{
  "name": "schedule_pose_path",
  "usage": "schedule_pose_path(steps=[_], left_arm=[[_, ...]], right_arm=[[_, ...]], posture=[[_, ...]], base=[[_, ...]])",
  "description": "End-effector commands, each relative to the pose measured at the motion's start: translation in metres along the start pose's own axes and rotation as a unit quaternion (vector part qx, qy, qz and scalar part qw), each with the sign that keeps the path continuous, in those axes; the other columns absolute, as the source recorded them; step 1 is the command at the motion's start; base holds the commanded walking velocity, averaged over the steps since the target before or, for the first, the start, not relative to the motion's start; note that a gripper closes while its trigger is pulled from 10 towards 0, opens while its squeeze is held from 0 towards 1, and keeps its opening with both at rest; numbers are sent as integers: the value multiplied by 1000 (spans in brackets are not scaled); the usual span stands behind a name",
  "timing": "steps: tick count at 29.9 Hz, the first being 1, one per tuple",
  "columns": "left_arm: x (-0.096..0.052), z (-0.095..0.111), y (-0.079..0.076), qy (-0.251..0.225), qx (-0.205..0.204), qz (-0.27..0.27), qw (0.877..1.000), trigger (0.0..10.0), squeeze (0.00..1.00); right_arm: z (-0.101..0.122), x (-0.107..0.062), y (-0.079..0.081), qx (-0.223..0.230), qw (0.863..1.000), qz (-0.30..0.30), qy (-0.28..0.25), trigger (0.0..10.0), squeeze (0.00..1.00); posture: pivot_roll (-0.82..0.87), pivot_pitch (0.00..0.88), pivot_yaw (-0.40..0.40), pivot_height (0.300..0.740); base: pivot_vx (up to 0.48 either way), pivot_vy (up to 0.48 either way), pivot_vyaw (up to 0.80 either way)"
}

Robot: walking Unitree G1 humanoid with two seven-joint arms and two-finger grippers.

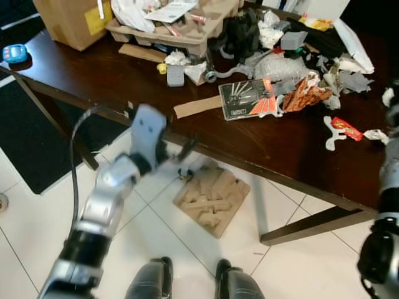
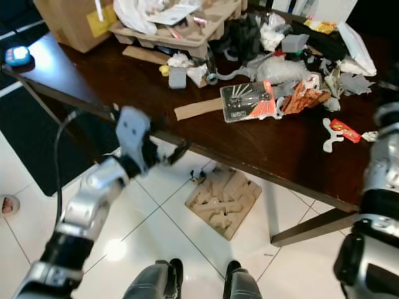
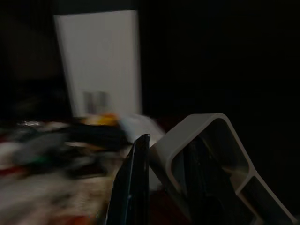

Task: Picking trash to rubbish bin

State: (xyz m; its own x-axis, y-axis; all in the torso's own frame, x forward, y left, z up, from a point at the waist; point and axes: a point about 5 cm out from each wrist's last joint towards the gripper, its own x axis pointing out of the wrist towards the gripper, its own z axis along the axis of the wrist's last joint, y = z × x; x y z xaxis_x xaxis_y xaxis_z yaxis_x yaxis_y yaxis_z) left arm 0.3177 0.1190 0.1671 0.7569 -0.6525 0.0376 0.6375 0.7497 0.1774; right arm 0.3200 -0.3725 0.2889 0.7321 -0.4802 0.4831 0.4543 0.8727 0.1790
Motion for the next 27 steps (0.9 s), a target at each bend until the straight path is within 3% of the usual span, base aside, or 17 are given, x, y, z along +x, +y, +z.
schedule_pose_path(steps=[1, 2, 3, 4, 6, 9, 12, 14, 15, 17, 18, 19, 20, 21, 23, 24, 27], left_arm=[[-9, -23, -1, 45, -10, 5, 999, 10000, 0], [-16, -35, 0, 65, -15, 11, 998, 10000, 0], [-16, -35, 0, 65, -15, 11, 998, 10000, 0], [-25, -50, 0, 93, -23, 20, 995, 10000, 0], [-34, -64, 0, 121, -31, 28, 992, 10000, 0], [-66, -113, -1, 214, -43, 50, 975, 10000, 0], [-72, -120, -2, 229, -44, 52, 971, 10000, 0], [-99, -152, -9, 299, -54, 60, 951, 10000, 0], [-99, -152, -9, 299, -54, 60, 951, 10000, 0], [-130, -178, -14, 364, -64, 79, 926, 10000, 0], [-130, -178, -14, 364, -64, 79, 926, 10000, 0], [-159, -196, -16, 413, -83, 113, 900, 10000, 0], [-169, -201, -17, 428, -88, 126, 890, 10000, 0], [-169, -201, -17, 428, -88, 126, 890, 10000, 0], [-190, -212, -23, 463, -98, 151, 868, 10000, 0], [-190, -212, -23, 463, -98, 151, 868, 10000, 0], [-221, -225, -35, 512, -113, 184, 831, 10000, 0]], right_arm=[[-3, -3, -25, -45, 998, -54, 10, 10000, 0], [-5, -5, -39, -77, 993, -82, 20, 10000, 0], [-5, -5, -39, -77, 993, -82, 20, 10000, 0], [-9, -10, -55, -120, 986, -111, 35, 10000, 0], [-13, -16, -70, -165, 976, -136, 49, 10000, 0], [-34, -44, -112, -233, 943, -204, 120, 10000, 0], [-37, -49, -119, -246, 936, -214, 131, 10000, 0], [-59, -81, -144, -270, 909, -249, 196, 10000, 0], [-59, -81, -144, -270, 909, -249, 196, 10000, 0], [-82, -118, -163, -308, 873, -267, 267, 10000, 0], [-82, -118, -163, -308, 873, -267, 267, 10000, 0], [-109, -162, -172, -340, 833, -258, 351, 10000, 0], [-118, -177, -173, -347, 820, -251, 379, 10000, 0], [-118, -177, -173, -347, 820, -251, 379, 10000, 0], [-140, -214, -169, -349, 792, -225, 447, 10000, 0], [-140, -214, -169, -349, 792, -225, 447, 10000, 0], [-175, -271, -144, -307, 760, -152, 553, 10000, 0]], posture=[[140, 158, -23, 740], [140, 158, -23, 740], [140, 158, -23, 740], [140, 158, -23, 740], [142, 151, -24, 740], [143, 142, -24, 740], [143, 142, -24, 740], [142, 132, -29, 740], [142, 132, -29, 740], [141, 128, -38, 740], [141, 128, -38, 740], [140, 117, -50, 740], [140, 117, -50, 740], [140, 117, -50, 740], [147, 104, -57, 740], [147, 104, -57, 740], [150, 88, -62, 740]], base=[[0, 0, 0], [0, 0, 0], [0, 0, 0], [0, 0, 0], [0, 0, 0], [0, 0, 0], [0, 0, 0], [0, 0, 0], [0, 0, 0], [0, 0, 0], [0, 0, 0], [0, 0, 0], [0, 0, 0], [0, 0, 0], [0, 0, 0], [0, 0, 0], [0, 0, 0]])
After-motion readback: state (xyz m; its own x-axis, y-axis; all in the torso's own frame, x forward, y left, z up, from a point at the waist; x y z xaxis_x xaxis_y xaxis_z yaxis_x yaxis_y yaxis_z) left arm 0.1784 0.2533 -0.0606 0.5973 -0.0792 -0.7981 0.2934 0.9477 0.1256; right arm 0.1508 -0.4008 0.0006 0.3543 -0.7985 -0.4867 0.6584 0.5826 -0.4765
